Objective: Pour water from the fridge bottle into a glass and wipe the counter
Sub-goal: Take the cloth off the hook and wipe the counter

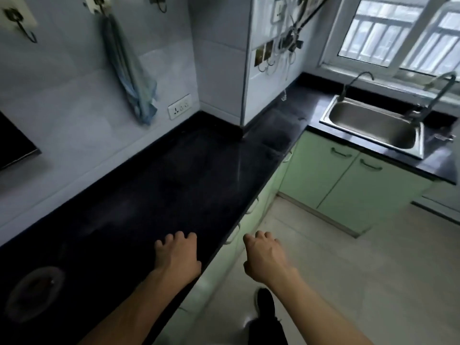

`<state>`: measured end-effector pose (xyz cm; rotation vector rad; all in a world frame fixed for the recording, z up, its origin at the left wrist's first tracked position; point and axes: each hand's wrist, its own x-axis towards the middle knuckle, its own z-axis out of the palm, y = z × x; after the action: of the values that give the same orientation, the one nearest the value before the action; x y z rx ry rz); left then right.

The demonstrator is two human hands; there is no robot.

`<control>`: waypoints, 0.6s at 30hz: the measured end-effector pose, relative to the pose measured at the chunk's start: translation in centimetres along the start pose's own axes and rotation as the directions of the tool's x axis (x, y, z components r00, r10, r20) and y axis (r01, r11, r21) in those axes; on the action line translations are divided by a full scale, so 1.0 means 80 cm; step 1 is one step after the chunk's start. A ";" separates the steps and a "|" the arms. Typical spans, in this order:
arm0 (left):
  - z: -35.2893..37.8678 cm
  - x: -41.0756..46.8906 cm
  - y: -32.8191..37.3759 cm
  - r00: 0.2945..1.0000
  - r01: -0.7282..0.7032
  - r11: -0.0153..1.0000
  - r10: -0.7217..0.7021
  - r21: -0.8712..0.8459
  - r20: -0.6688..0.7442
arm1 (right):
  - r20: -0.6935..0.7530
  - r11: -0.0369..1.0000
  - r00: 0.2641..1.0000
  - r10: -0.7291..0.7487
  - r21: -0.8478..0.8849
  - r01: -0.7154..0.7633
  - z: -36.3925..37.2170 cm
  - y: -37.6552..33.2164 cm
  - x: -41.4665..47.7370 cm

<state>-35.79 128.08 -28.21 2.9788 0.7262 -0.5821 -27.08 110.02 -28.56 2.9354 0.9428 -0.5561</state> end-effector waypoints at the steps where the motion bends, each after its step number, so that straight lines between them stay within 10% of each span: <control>1: -0.005 0.015 0.005 0.999 0.041 0.999 -0.041 -0.015 0.010 | -0.006 0.999 0.999 -0.044 -0.010 0.044 -0.005 0.011 0.023; 18: -0.092 0.103 0.005 0.812 0.572 0.757 -0.578 -0.317 0.084 | 0.133 0.722 0.740 -0.659 -0.160 0.673 -0.141 -0.031 0.286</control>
<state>-26.25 132.15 -24.34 2.4206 1.5937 -0.3826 -7.45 126.18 -25.44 2.3073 1.9357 -0.5126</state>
